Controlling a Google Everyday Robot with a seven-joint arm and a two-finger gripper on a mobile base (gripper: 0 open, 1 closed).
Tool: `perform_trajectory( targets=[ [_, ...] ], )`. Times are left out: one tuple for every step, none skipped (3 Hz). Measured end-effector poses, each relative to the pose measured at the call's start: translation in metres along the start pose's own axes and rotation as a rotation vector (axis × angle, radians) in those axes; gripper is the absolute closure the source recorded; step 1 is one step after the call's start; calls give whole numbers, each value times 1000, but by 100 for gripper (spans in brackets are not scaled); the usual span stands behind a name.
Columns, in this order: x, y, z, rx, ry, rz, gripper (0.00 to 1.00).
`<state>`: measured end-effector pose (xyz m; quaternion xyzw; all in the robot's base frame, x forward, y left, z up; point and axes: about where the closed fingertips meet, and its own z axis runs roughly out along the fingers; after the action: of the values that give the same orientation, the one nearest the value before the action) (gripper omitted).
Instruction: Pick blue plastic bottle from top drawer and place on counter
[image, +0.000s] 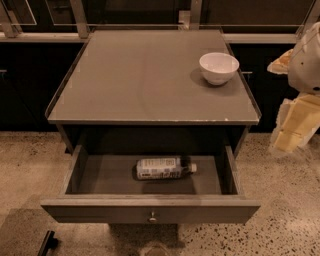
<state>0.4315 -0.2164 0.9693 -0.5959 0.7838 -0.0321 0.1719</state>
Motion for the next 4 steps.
perform_trajectory(
  targets=[
    [-5,28,5,20,-70,47,0],
    [-5,72,41,-2,-199,181,0],
    [-12,105,117,-89,-309,308,0],
    [-5,116,143,-88,-305,345,0]
  ],
)
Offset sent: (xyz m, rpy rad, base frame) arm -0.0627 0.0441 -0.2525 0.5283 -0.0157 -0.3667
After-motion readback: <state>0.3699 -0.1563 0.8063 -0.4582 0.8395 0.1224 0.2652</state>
